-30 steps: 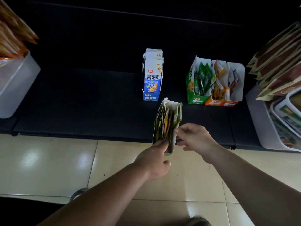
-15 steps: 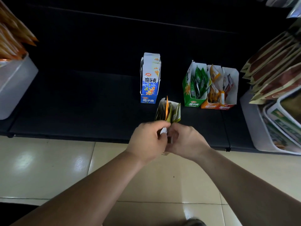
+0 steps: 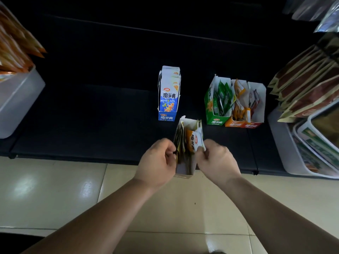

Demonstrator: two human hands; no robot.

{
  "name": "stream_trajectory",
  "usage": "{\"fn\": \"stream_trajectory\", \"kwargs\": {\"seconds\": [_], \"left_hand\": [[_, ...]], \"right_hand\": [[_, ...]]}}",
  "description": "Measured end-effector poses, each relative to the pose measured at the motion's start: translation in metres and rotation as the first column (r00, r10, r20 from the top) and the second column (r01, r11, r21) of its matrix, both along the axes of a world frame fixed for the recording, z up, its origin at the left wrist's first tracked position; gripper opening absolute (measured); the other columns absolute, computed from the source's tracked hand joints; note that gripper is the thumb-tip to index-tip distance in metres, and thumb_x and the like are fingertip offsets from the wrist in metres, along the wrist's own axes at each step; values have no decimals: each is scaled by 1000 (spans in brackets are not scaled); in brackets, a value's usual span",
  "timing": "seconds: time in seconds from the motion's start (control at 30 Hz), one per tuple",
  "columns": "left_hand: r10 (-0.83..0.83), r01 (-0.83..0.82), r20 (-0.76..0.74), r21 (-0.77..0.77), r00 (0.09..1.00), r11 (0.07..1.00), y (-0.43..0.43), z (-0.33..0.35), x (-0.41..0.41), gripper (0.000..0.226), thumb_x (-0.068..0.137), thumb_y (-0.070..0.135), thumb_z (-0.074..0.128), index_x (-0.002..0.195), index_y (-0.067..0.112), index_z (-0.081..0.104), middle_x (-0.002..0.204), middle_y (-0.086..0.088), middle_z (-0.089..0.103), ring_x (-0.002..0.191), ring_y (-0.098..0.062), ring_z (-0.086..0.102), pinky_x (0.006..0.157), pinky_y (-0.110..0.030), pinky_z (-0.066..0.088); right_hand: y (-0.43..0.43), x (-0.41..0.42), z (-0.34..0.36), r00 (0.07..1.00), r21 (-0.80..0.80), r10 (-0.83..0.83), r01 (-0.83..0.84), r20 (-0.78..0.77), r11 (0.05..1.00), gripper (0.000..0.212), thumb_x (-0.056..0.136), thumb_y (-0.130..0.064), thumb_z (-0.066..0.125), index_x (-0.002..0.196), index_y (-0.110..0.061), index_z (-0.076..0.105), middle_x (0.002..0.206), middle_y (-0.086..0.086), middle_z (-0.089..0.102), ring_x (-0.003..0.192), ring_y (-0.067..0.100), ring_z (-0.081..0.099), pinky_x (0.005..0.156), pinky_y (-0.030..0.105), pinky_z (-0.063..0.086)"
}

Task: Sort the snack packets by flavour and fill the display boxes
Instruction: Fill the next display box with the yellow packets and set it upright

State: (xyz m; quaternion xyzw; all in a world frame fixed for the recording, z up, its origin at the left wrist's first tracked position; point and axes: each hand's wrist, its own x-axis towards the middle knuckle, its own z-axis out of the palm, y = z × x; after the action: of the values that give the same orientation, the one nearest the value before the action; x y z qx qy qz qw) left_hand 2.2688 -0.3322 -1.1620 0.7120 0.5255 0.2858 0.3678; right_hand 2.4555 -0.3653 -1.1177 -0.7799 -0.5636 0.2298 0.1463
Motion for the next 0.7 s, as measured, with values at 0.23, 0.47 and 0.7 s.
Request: {"fn": "stream_trajectory", "kwargs": {"seconds": [0.23,0.47,0.7], "left_hand": [[-12,-11,-142,-163,990,987,-4,-13,-2,14,90,32,75,91,30,61,93,14,62,80,-6,63,71,-26,56],[2,-19,-129,-126,992,992,3,-21,4,16,91,35,74,78,27,71,73,13,67,65,-5,63,60,-30,53],[-19,-3,-251,-85,968,996,-1,-23,18,41,93,36,66,58,24,50,51,5,47,46,-11,42,46,-27,23]], "right_hand": [[28,-6,1,786,-43,-301,331,-540,943,15,97,-22,70,93,-11,61,77,8,76,65,21,76,71,50,65],[33,-2,-9,820,-38,-353,378,-450,925,36,87,-32,83,79,-16,52,76,19,72,54,27,67,58,44,60],[14,4,-29,868,-126,-268,237,-419,963,20,85,-25,84,83,-17,65,79,4,72,68,15,68,68,41,60]]}}
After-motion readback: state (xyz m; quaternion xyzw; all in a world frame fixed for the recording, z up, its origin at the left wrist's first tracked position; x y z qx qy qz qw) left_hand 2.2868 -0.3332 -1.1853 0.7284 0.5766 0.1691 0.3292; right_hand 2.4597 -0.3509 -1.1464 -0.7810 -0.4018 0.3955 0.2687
